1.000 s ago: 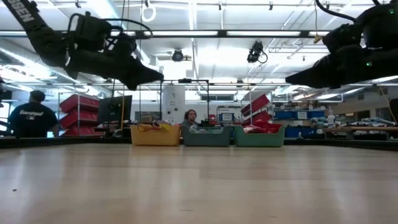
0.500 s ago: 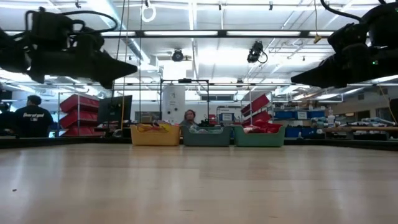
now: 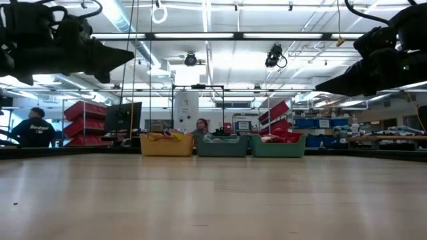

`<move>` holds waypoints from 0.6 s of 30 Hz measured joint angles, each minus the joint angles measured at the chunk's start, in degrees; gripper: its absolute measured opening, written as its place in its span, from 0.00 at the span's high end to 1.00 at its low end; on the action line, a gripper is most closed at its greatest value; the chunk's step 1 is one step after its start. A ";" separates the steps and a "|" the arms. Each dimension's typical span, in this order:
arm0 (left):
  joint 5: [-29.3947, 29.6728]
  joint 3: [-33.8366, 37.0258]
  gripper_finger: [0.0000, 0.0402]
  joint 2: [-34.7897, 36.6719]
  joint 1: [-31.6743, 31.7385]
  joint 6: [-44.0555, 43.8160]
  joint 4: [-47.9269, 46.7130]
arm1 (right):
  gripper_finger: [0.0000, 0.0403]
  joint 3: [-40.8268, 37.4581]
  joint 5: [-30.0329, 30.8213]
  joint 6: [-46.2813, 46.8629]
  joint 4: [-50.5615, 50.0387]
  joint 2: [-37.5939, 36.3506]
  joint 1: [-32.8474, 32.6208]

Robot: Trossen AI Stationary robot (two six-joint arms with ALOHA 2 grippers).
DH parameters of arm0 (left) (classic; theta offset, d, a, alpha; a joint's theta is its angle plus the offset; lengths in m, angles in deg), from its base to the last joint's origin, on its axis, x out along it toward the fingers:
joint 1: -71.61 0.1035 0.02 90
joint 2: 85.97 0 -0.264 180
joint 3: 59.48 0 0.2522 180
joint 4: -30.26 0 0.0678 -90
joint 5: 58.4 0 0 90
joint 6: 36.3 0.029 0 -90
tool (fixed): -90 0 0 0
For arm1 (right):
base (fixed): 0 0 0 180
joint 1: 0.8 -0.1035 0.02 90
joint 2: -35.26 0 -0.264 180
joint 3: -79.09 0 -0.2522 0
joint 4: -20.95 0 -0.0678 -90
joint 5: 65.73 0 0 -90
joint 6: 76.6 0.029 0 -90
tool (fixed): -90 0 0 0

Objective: Sort candy
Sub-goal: Return to Home Position

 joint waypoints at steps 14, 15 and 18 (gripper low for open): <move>6.33 0.00 1.00 5.96 -0.17 -0.33 -2.95 | 1.00 0.00 0.32 -1.93 -2.47 -8.13 0.00; 5.93 0.00 1.00 7.48 -0.32 -0.29 -4.26 | 1.00 0.00 0.33 -1.87 -3.32 -8.98 0.00; 5.70 0.02 1.00 13.03 -1.27 0.35 -10.05 | 1.00 0.00 0.46 -1.63 -6.11 -11.65 0.00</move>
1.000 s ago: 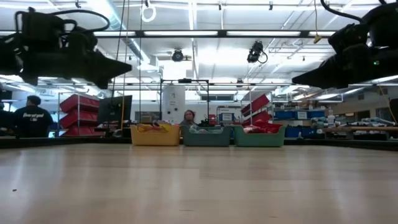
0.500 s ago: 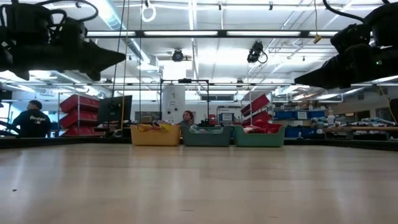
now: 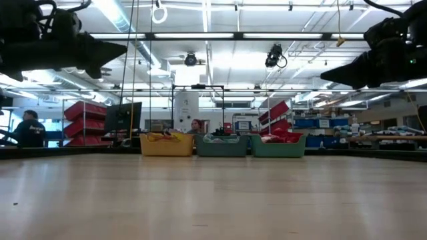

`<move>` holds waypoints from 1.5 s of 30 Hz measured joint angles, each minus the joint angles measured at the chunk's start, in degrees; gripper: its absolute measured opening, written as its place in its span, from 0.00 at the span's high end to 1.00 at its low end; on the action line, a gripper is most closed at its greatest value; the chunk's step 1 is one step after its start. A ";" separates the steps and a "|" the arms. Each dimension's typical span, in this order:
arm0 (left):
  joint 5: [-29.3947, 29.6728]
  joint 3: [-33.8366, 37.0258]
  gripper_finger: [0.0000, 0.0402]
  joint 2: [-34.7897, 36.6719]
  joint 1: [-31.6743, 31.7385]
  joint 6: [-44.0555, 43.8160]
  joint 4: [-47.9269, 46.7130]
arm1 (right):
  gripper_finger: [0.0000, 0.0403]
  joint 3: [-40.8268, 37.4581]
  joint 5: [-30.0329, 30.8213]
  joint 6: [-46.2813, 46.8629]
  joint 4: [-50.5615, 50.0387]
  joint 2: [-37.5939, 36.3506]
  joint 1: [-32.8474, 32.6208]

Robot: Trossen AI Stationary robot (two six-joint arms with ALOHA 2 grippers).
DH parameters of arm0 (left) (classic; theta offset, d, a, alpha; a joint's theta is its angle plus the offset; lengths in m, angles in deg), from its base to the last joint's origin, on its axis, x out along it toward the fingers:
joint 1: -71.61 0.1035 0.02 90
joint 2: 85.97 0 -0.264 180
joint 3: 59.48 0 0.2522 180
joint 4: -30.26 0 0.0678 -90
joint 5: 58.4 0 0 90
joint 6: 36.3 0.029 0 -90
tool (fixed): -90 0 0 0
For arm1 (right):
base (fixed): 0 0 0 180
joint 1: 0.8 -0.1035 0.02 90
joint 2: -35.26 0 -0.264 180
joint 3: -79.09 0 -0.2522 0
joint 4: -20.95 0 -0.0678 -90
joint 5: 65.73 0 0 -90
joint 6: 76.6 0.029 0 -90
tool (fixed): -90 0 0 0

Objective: Sort candy
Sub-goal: Return to Home Position

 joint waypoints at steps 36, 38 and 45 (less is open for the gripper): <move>19.01 0.02 1.00 11.66 -17.08 -3.01 -15.66 | 1.00 0.00 0.93 6.16 -6.45 -6.39 0.54; 19.83 0.02 1.00 11.64 -17.72 -1.90 -17.21 | 1.00 0.00 0.85 6.03 -6.46 -6.39 0.60; 16.35 0.02 1.00 11.62 -17.98 -2.35 -24.43 | 1.00 0.00 0.87 3.49 -6.49 -6.39 0.66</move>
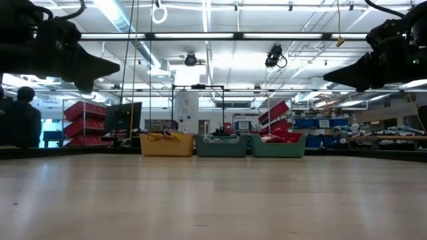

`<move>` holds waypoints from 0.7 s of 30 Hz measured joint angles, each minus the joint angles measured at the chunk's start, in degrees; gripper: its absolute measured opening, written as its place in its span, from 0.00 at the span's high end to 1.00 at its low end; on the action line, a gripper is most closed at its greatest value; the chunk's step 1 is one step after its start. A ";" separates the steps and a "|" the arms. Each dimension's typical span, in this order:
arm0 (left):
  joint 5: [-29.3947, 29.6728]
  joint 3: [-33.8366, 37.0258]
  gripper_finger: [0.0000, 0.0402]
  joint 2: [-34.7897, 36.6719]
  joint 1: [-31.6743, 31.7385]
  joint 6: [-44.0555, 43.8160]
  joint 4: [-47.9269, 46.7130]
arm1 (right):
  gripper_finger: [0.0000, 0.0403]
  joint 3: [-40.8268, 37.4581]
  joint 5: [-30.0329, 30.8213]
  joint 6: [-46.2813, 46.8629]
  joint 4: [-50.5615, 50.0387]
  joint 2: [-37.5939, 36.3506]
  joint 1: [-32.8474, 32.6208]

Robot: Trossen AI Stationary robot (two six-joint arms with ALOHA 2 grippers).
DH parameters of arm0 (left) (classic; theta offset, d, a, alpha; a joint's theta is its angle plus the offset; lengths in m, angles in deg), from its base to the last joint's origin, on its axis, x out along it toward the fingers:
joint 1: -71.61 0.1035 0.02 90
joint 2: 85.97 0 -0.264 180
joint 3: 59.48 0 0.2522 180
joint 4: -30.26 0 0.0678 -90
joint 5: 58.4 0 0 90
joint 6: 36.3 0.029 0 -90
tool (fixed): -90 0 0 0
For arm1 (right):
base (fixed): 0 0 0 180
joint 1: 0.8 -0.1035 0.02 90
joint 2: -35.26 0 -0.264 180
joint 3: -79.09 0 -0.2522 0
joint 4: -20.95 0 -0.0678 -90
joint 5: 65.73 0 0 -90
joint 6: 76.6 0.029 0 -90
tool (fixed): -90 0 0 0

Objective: Sort candy
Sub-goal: Return to Home Position

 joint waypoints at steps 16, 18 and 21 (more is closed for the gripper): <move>-6.55 0.00 0.99 0.00 0.04 0.44 -3.93 | 0.99 0.00 0.37 -0.58 0.15 0.00 0.00; -6.54 0.02 0.99 0.00 0.04 0.44 -4.54 | 0.99 0.00 0.37 -0.56 0.16 0.00 0.00; -6.53 0.02 0.99 0.00 0.04 0.42 -4.74 | 1.00 0.00 0.37 -0.56 0.20 0.00 0.00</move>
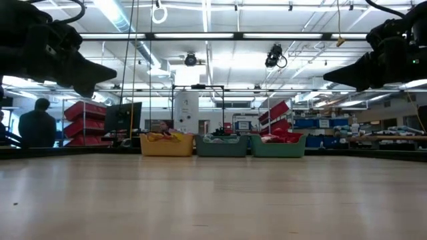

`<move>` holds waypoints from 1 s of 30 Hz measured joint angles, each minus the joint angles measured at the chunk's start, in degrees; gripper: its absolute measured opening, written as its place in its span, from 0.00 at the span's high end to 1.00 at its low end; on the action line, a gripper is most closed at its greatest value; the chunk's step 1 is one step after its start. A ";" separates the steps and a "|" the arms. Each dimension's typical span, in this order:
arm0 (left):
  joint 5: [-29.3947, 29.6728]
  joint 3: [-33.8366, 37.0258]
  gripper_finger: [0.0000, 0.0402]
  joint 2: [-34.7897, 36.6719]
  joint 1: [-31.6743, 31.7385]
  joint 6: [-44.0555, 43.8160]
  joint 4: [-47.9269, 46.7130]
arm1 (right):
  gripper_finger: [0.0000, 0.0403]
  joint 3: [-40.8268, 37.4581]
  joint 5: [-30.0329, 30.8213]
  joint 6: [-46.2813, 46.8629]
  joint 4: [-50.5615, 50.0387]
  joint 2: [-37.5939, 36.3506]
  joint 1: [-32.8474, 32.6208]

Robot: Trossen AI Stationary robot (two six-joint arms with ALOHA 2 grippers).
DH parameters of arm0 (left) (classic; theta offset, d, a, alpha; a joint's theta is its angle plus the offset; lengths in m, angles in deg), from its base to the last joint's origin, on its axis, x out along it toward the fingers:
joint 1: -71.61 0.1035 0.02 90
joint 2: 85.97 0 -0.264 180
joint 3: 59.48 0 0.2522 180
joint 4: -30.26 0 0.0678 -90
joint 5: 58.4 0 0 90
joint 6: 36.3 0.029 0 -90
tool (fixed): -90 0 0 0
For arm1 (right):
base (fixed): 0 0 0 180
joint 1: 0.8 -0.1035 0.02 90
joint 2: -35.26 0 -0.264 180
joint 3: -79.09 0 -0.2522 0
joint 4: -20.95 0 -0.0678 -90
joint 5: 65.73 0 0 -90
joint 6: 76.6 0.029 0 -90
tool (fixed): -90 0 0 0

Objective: Sort candy
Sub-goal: Return to Home Position

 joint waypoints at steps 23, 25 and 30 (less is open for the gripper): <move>5.16 0.00 0.99 0.02 0.00 -0.66 1.96 | 0.99 0.00 0.00 0.04 0.00 0.00 0.00; 9.47 0.00 0.99 0.13 0.00 -2.05 1.54 | 0.98 0.00 0.00 0.04 0.00 0.00 0.00; 22.13 0.02 0.99 -0.05 0.11 -4.55 1.70 | 0.99 0.00 0.00 0.04 0.00 -0.02 0.00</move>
